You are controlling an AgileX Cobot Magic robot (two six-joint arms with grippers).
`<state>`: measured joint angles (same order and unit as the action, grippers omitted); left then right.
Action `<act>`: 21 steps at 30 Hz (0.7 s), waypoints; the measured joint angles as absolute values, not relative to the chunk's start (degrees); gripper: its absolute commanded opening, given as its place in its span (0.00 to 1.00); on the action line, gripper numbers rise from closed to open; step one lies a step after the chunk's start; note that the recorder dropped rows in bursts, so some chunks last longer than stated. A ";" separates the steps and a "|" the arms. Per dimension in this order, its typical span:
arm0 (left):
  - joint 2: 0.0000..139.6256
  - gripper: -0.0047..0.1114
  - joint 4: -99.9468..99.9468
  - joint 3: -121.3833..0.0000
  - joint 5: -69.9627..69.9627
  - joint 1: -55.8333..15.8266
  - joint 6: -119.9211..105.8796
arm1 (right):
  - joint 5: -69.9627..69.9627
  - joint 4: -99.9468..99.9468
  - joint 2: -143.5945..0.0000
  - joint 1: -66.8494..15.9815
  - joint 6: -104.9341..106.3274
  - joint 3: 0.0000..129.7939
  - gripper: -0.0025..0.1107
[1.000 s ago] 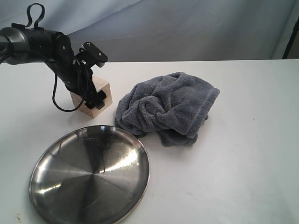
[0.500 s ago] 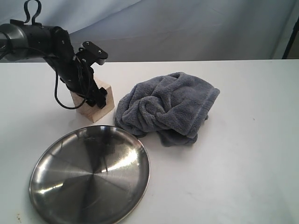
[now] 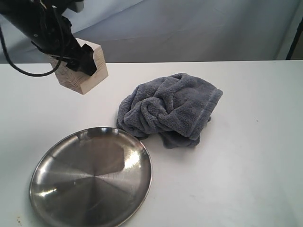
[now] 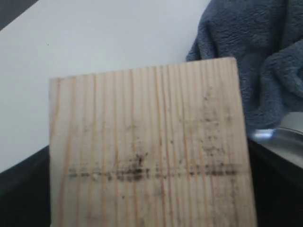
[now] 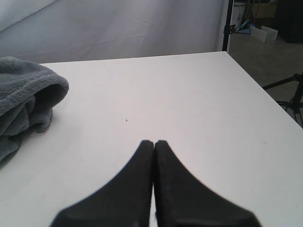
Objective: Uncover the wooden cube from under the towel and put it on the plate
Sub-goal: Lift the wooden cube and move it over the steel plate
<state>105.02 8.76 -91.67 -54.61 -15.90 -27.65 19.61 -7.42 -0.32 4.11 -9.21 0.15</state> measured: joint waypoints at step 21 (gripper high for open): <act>81.69 0.04 13.17 -54.21 -42.14 -15.90 -27.65 | 19.61 -7.42 -0.32 4.11 -9.21 0.15 0.02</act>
